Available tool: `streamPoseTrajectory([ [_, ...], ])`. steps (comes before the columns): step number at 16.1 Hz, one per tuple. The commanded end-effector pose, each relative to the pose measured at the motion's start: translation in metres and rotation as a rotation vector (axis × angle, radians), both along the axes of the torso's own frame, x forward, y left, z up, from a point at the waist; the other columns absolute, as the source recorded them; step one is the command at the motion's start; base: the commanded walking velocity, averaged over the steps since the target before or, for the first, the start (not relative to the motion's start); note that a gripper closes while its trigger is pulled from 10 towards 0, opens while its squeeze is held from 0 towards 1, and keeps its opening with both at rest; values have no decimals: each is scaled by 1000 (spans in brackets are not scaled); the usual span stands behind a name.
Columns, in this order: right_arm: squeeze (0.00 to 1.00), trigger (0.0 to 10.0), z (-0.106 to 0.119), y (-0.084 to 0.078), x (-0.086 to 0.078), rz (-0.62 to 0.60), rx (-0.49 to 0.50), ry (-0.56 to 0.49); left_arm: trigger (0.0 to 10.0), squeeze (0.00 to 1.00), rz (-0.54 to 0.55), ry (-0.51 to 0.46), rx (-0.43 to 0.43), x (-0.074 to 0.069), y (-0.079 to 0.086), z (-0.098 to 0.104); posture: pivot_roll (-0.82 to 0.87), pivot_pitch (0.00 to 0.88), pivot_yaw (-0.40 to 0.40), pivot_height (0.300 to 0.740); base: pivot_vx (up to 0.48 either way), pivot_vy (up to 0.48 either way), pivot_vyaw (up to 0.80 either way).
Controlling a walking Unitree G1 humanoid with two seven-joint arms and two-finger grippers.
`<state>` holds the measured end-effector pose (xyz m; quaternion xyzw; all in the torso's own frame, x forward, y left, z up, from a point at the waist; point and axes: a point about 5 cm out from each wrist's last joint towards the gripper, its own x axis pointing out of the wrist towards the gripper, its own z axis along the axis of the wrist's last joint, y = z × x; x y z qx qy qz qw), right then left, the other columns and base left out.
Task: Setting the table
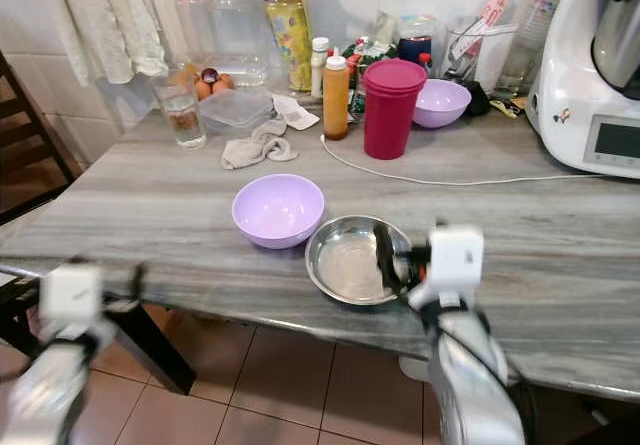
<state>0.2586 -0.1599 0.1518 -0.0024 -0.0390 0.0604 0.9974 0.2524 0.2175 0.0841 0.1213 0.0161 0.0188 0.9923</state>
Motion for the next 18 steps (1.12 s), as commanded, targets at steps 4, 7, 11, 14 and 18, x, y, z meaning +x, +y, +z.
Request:
streamPoseTrajectory([
  [4,0,10000,26,8,23,128,-74,-78,10000,0,-117,-169,57,57,-7,61,-247,0,84,740,0,0,0],
  [7,0,10000,38,2,30,159,-105,-97,10000,0,-162,-211,105,76,4,89,-244,0,87,740,0,0,0],
  [11,0,10000,23,7,16,133,-39,-59,10000,0,-128,-109,56,46,9,46,-240,0,81,740,0,0,0],
  [14,0,10000,4,9,2,92,-9,-14,10000,0,-97,-15,7,9,9,4,-216,0,68,740,0,0,0],
  [18,0,10000,-12,-3,-10,39,22,40,10000,0,8,60,45,-33,34,-20,-168,5,34,740,0,0,0],
])
